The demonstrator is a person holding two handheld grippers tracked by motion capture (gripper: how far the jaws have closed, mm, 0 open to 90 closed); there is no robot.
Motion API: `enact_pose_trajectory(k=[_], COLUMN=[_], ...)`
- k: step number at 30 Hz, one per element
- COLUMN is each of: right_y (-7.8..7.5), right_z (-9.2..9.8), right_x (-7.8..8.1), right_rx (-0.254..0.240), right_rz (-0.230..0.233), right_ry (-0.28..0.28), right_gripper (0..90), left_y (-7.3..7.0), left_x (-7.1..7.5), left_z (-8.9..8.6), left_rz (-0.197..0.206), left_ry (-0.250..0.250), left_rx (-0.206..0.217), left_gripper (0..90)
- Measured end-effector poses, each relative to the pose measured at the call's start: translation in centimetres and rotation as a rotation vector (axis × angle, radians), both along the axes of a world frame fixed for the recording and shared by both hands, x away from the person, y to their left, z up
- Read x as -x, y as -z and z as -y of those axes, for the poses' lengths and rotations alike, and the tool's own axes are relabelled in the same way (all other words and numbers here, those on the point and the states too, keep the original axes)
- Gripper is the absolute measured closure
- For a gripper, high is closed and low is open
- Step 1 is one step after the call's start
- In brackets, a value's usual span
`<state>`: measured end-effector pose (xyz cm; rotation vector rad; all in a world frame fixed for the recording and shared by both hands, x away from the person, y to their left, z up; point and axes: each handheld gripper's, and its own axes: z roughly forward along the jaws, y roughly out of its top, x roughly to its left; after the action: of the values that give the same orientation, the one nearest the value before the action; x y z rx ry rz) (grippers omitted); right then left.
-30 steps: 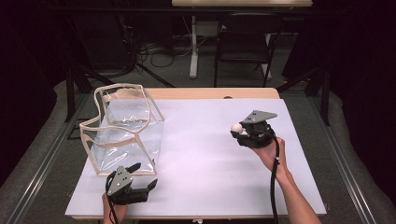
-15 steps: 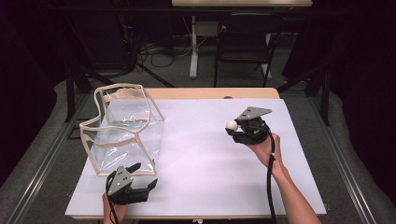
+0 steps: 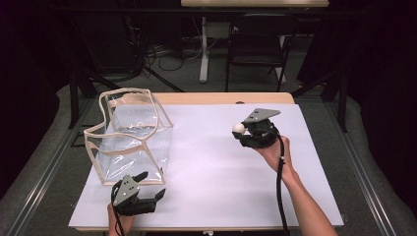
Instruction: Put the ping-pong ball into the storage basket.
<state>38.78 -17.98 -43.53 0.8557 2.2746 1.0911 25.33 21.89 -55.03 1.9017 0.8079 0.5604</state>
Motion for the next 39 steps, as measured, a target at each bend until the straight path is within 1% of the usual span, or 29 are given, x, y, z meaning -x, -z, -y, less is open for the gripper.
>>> enact_pose_trajectory(k=[8, 17, 19, 22, 31, 36, 39], right_y=[-0.3, -0.7, -0.8, -0.8, -1.0, -1.2, -1.3], right_z=[-0.4, -1.0, -1.3, -1.5, -2.1, -2.4, -2.7], right_x=[-0.1, -0.7, -0.8, -0.9, -1.3, -1.4, -1.4], right_rx=[-0.003, -0.009, -0.008, -0.012, -0.023, -0.020, -0.018], right_rz=[0.007, 0.010, 0.004, 0.010, 0.006, 0.008, 0.009], right_ry=[-0.007, -0.022, -0.024, -0.029, -0.039, -0.048, -0.056], right_gripper=[50.9, 50.9, 50.9, 50.9, 50.9, 50.9, 50.9], left_y=[0.0, 0.0, 0.0, 0.0, 0.0, 0.0, 0.0], left_x=[0.0, 0.0, 0.0, 0.0, -0.1, -0.1, -0.1], left_z=[0.0, 0.0, 0.0, 0.0, 0.0, 0.0, 0.0], left_rz=[-0.001, 0.000, 0.000, 0.000, 0.000, -0.001, 0.000], left_ry=[0.001, 0.002, 0.001, 0.000, 0.000, -0.001, -0.002], left_rx=[-0.002, -0.002, -0.001, -0.004, -0.003, 0.003, -0.002], left_gripper=[15.9, 15.9, 15.9, 15.9, 15.9, 15.9, 15.9])
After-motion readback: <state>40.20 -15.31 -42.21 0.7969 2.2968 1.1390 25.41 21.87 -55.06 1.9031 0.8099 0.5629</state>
